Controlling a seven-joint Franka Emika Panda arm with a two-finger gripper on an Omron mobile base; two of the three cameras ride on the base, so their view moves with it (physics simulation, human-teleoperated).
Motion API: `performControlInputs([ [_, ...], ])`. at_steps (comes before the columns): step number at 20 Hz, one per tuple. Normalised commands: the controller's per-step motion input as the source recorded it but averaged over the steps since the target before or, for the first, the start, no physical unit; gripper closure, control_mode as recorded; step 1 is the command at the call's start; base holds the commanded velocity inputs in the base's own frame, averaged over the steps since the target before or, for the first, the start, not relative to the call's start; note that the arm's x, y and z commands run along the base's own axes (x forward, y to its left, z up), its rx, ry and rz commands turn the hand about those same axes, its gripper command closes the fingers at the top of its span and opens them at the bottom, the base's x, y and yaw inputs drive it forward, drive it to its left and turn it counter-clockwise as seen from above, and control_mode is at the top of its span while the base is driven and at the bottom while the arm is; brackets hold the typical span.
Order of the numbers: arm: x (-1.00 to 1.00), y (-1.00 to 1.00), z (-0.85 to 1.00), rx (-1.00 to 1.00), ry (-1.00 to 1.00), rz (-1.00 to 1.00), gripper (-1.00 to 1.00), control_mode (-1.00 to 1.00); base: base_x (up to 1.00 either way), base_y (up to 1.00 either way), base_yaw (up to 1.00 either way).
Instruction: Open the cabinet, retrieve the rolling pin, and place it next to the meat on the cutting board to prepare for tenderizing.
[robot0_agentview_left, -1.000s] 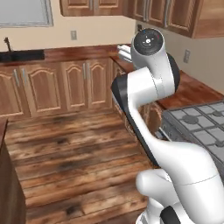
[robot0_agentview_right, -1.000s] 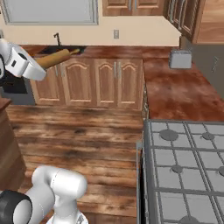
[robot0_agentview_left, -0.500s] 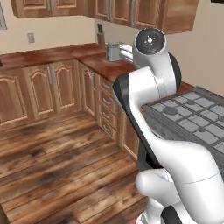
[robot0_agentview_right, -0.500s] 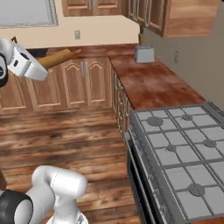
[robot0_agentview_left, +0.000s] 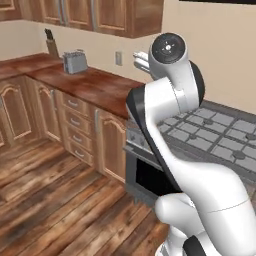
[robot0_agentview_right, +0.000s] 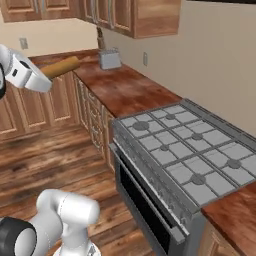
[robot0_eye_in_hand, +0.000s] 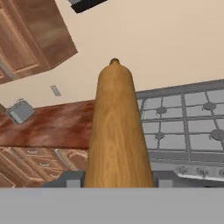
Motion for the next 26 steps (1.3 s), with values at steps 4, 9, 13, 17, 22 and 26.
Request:
performControlInputs([
  [4, 0.00, 0.00, 0.00, 0.00, 0.00, 0.00, 1.00, 1.00, 0.00, 0.35, -0.57],
  [9, 0.00, 0.00, 0.00, 0.00, 0.00, 0.00, 1.00, 1.00, 0.00, 0.32, -0.57],
  [13, 0.00, 0.00, 0.00, 0.00, 0.00, 0.00, 1.00, 1.00, 0.00, 0.25, -0.56],
  [17, 0.00, 0.00, 0.00, 0.00, 0.00, 0.00, 1.00, 1.00, 0.00, 0.31, -0.56],
  [22, 0.00, 0.00, 0.00, 0.00, 0.00, 0.00, 1.00, 1.00, 0.07, 0.15, -0.56],
  [26, 0.00, 0.00, 0.00, 0.00, 0.00, 0.00, 1.00, 1.00, 0.18, -0.05, -0.54],
])
